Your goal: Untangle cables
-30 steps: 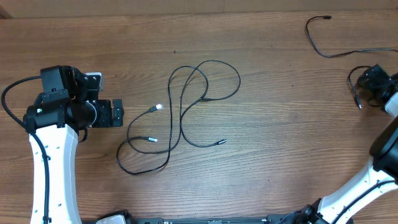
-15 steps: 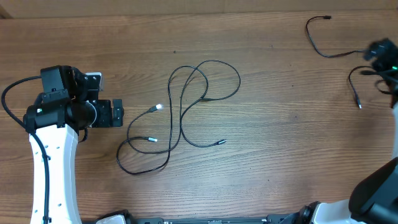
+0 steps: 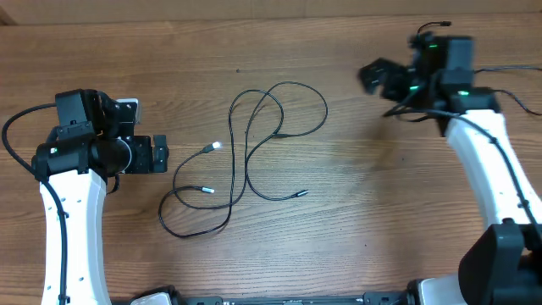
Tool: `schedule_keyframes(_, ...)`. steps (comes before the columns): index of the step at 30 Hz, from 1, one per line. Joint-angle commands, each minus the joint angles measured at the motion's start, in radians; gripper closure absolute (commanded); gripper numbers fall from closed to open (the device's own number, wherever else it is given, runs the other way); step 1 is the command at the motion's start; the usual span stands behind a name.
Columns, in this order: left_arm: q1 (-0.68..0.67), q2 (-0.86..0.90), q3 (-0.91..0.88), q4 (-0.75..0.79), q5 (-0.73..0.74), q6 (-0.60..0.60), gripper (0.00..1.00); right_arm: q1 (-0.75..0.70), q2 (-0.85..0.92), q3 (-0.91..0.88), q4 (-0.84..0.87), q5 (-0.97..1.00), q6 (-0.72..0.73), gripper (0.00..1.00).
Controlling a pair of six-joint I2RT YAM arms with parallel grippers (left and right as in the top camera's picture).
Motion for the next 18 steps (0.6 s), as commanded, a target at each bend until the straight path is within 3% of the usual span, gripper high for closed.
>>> schedule_keyframes(1,0.010,-0.008,0.016,0.000,0.001,0.014,0.00,0.103,0.028,0.005,-0.010,-0.007,0.004,0.00)
schedule_keyframes(14,0.010,-0.008,0.016,0.000,0.001,0.014,0.00,0.367,0.201,0.005,0.047,-0.010,0.211,0.00)
schedule_keyframes(18,0.010,-0.008,0.016,0.000,0.002,0.014,0.00,0.424,0.206,0.005,0.084,-0.010,0.215,0.00)
